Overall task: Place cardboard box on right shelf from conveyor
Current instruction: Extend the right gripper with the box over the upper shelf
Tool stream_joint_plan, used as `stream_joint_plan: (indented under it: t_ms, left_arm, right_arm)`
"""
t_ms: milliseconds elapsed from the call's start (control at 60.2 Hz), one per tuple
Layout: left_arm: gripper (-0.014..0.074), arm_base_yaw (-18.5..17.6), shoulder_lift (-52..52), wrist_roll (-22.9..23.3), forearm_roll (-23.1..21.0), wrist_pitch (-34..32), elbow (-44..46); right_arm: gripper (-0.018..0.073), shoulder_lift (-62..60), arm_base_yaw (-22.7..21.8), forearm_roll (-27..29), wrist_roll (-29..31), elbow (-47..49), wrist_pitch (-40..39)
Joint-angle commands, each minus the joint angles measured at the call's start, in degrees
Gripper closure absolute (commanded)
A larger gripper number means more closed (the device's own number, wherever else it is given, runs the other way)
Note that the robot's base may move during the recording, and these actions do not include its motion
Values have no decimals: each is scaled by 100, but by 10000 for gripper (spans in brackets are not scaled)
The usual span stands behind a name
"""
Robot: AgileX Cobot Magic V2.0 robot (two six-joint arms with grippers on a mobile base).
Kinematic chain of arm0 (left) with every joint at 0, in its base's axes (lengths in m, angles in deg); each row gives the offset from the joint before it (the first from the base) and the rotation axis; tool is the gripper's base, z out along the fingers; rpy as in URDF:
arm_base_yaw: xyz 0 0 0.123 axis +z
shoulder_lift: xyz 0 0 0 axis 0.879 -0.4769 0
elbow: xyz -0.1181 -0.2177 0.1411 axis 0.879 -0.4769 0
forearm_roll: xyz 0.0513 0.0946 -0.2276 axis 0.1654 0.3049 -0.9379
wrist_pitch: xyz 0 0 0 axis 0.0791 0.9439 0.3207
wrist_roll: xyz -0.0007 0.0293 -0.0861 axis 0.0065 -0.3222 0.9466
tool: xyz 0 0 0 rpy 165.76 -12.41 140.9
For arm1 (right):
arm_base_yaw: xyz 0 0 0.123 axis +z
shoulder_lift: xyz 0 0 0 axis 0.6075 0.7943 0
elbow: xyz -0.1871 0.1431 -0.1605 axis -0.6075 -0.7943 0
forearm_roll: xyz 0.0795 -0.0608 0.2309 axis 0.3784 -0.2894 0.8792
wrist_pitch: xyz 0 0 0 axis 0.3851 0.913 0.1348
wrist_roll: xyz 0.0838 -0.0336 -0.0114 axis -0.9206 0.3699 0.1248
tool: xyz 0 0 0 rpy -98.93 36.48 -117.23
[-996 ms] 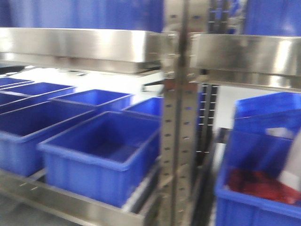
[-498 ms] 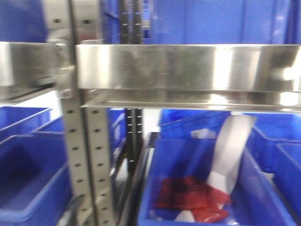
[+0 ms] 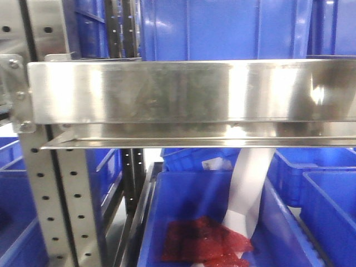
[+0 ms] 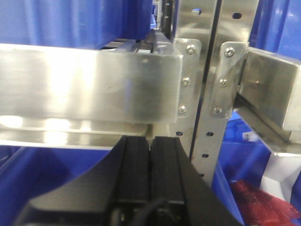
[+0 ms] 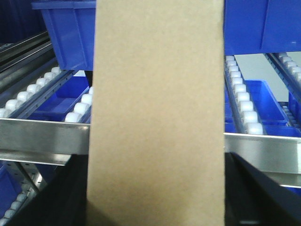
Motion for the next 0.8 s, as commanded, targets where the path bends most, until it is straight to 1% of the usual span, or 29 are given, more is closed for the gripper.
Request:
stream_joint_plan:
  t_ms: [0, 780]
  left_arm:
    - [713, 7, 85, -2, -34, -493, -48]
    - [713, 7, 85, -2, -34, -493, -48]
  right_arm:
    - [344, 101, -38, -68, 54, 143, -569]
    - [344, 101, -38, -68, 54, 143, -569]
